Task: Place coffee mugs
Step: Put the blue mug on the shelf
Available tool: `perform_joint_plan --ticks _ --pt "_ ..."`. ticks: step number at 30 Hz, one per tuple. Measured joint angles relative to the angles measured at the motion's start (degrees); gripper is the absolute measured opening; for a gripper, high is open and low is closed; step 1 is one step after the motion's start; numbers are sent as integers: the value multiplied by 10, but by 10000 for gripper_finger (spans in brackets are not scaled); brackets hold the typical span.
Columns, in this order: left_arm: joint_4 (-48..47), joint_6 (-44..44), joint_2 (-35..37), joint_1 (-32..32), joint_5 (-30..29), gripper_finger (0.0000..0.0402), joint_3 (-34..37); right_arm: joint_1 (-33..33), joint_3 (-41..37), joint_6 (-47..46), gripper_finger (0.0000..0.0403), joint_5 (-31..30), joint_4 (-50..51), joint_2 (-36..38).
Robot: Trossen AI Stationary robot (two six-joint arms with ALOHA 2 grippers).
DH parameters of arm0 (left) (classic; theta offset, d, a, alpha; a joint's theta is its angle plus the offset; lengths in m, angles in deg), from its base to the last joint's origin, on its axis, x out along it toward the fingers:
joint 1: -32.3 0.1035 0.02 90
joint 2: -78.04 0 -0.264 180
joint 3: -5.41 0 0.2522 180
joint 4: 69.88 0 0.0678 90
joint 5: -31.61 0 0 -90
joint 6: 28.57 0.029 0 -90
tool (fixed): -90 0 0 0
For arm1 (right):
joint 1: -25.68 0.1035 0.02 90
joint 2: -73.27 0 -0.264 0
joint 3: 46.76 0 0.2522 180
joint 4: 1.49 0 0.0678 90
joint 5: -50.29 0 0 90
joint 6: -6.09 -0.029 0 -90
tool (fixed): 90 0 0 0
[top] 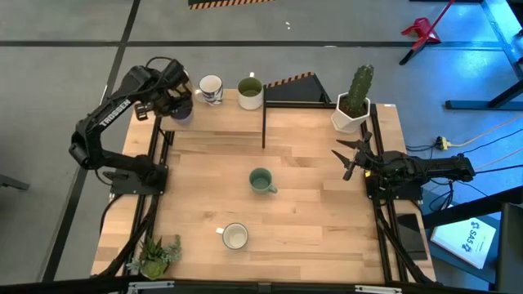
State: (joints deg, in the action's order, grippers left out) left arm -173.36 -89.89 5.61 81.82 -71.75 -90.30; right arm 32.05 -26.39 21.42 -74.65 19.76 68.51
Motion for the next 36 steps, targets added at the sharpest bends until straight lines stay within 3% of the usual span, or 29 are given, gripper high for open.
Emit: perform_joint_plan --ticks 8,21,36 --pt "18 -13 1 11 14 12 54 0 0 0 177 0 0 0" --pt "6 34 -3 78 19 12 37 0 0 0 177 0 0 0" --pt "20 108 -3 99 14 29 37 0 0 0 177 0 0 0"
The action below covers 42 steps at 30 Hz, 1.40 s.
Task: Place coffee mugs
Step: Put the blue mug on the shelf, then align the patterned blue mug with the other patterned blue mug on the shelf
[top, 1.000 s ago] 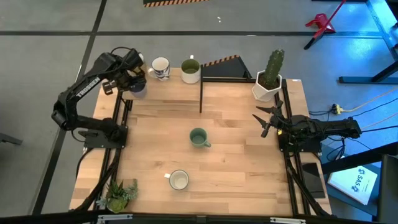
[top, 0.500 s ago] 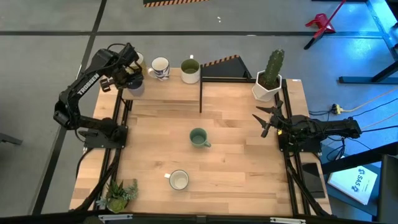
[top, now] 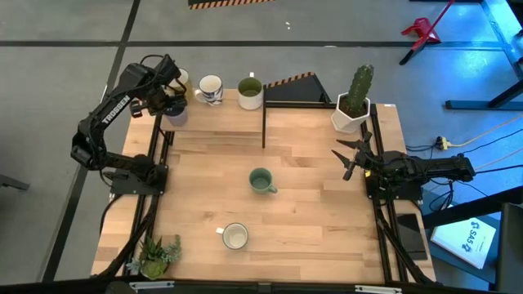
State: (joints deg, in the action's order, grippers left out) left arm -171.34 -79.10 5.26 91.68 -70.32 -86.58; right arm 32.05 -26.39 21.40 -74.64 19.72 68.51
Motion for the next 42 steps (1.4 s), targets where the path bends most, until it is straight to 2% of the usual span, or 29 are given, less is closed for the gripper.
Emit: perform_joint_plan --ticks 4,13,18,23,28,33,35,37,42 --pt "1 9 0 0 -9 43 0 0 0 0 177 0 0 0" --pt "8 47 4 0 -10 107 0 0 0 0 177 0 0 0" --pt "24 51 36 0 -13 132 0 0 0 0 177 0 0 0" --pt "31 79 77 0 -8 139 0 0 0 0 177 0 0 0" --pt "34 106 124 0 50 140 -1 0 0 0 177 0 0 0" --pt "53 121 166 -10 204 140 -1 0 0 0 177 0 0 0" --pt "69 123 186 -28 249 140 -1 0 0 0 177 0 0 0" --pt "89 112 202 -57 273 140 -1 0 0 0 177 0 0 0" --pt "153 46 223 -155 277 140 -1 0 0 -1 177 0 0 0"
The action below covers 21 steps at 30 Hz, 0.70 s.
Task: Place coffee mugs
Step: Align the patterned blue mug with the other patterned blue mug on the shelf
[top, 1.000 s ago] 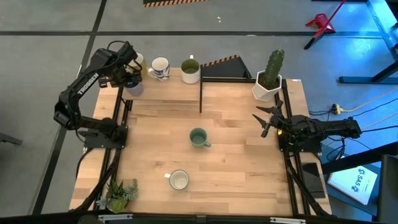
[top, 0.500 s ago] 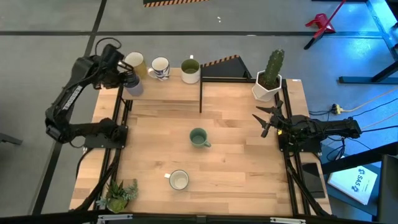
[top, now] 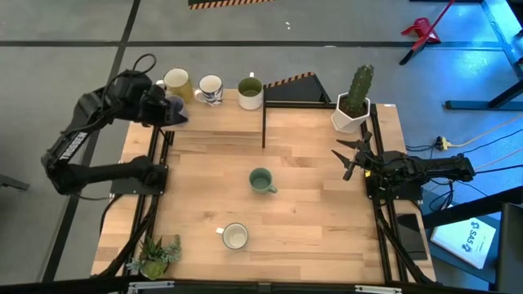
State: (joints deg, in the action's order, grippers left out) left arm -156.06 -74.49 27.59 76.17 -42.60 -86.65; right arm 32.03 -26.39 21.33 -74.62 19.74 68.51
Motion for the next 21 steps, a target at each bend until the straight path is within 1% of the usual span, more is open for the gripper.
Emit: perform_joint_plan --ticks 3,6,12,14,16,19,21 --pt "48 -32 3 -62 0 140 0 0 0 0 177 0 0 0" --pt "106 -53 -10 -123 -4 140 0 0 0 0 177 0 0 0" --pt "215 -64 -76 -253 -24 140 0 0 0 0 177 0 0 0" --pt "242 -50 -105 -294 -47 140 0 0 0 0 177 0 0 0" --pt "258 -25 -134 -331 -84 140 0 0 0 0 177 0 0 0" --pt "278 23 -179 -374 -132 140 0 0 0 0 177 0 0 0" --pt "294 55 -203 -398 -149 140 0 0 0 0 177 0 0 0"
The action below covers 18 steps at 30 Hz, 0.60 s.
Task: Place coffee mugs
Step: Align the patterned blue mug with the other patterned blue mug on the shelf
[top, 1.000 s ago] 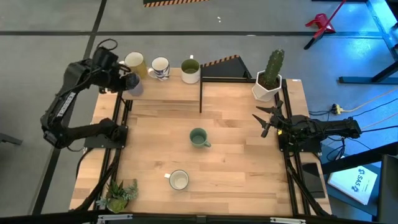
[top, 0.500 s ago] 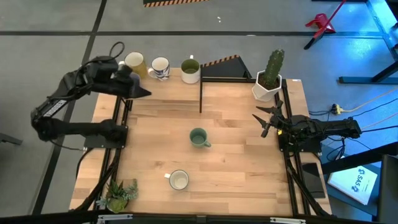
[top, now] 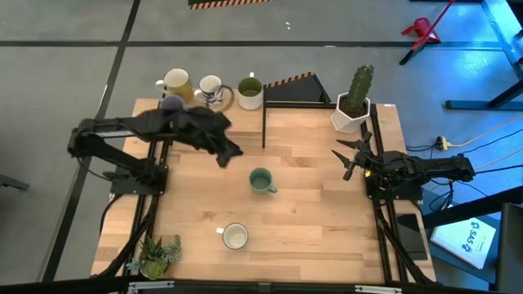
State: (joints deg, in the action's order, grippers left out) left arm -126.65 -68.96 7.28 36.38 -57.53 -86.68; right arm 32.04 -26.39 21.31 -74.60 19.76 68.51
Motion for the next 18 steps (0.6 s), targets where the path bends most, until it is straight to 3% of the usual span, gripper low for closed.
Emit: perform_joint_plan --ticks 4,9,18 --pt "2 59 -37 -45 21 140 0 0 0 0 177 0 0 0" --pt "-23 62 -69 -141 53 140 0 0 0 0 177 24 2 0" --pt "-102 71 -143 -279 -25 140 0 0 0 -7 177 40 6 0"
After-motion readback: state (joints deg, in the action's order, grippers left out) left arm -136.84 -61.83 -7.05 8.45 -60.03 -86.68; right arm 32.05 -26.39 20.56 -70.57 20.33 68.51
